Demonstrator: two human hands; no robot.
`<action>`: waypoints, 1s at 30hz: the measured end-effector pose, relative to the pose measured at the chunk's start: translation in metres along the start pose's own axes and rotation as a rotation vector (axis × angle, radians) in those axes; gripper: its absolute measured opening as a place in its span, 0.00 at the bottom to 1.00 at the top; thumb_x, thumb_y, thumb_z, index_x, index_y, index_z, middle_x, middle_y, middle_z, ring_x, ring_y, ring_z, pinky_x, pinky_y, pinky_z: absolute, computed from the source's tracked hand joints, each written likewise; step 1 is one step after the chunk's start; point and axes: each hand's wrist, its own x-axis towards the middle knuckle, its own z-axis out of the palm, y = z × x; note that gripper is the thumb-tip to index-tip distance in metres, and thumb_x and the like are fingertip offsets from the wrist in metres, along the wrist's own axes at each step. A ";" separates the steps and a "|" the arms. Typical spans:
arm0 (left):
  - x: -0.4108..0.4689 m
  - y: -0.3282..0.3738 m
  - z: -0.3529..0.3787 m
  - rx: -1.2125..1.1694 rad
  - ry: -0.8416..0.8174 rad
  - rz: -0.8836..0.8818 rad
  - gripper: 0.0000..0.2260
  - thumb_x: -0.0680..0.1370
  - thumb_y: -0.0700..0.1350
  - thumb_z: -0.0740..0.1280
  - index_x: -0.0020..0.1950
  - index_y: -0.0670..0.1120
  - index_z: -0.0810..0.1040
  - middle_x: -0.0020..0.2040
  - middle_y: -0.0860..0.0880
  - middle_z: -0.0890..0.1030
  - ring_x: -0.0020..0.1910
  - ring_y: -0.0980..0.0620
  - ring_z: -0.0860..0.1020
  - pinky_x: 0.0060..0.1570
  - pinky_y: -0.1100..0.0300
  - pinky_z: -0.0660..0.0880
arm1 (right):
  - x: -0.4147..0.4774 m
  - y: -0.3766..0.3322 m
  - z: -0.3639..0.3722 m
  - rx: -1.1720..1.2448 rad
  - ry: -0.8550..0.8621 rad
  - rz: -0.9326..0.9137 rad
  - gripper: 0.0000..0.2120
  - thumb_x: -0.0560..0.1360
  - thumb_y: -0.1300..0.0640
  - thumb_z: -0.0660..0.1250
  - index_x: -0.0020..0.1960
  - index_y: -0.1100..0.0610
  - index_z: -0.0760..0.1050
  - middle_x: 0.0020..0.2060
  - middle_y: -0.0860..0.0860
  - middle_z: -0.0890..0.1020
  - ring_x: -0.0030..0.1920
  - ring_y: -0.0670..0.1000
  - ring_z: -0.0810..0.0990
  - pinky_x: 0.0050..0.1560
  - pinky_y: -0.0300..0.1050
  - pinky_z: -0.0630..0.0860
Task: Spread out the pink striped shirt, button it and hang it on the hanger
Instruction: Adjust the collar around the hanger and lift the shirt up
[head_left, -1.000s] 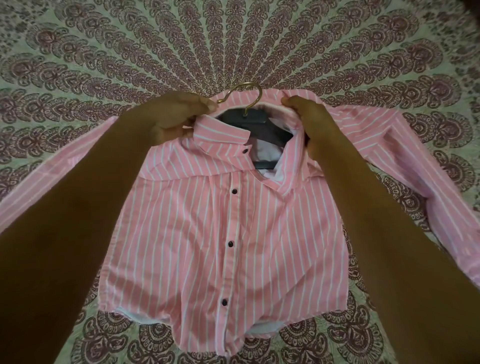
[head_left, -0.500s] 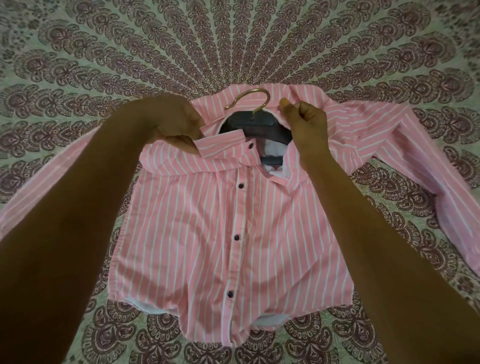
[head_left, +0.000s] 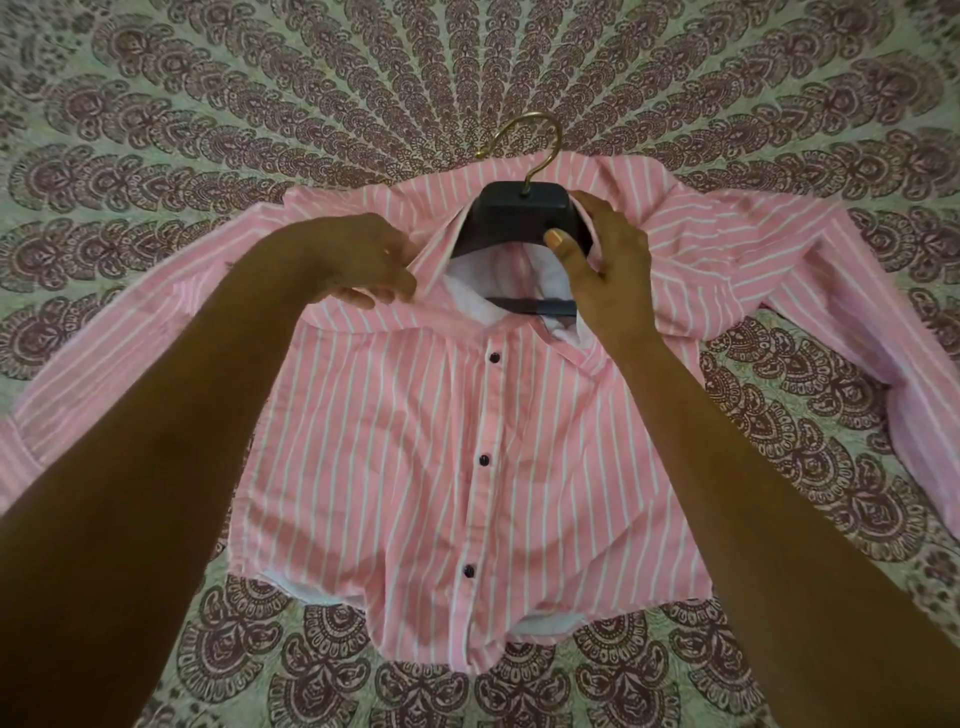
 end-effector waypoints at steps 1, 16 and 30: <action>-0.002 -0.001 0.003 0.034 0.029 -0.030 0.05 0.73 0.34 0.67 0.41 0.43 0.76 0.36 0.45 0.78 0.36 0.53 0.77 0.39 0.60 0.76 | 0.002 0.003 0.001 -0.007 -0.007 0.009 0.25 0.74 0.42 0.58 0.62 0.58 0.73 0.52 0.55 0.81 0.53 0.57 0.78 0.56 0.57 0.72; 0.002 -0.025 0.053 -0.829 0.238 0.035 0.12 0.73 0.31 0.62 0.41 0.49 0.71 0.42 0.51 0.75 0.37 0.53 0.74 0.43 0.58 0.74 | 0.004 0.005 0.007 0.032 0.006 0.103 0.26 0.74 0.41 0.59 0.62 0.59 0.73 0.54 0.56 0.81 0.55 0.57 0.78 0.57 0.60 0.72; 0.010 -0.049 0.091 -1.099 0.277 0.210 0.10 0.79 0.35 0.59 0.46 0.48 0.76 0.36 0.57 0.82 0.38 0.60 0.80 0.41 0.65 0.77 | 0.003 0.004 0.008 0.027 -0.004 0.122 0.28 0.73 0.40 0.58 0.63 0.58 0.72 0.55 0.56 0.80 0.56 0.56 0.76 0.61 0.55 0.69</action>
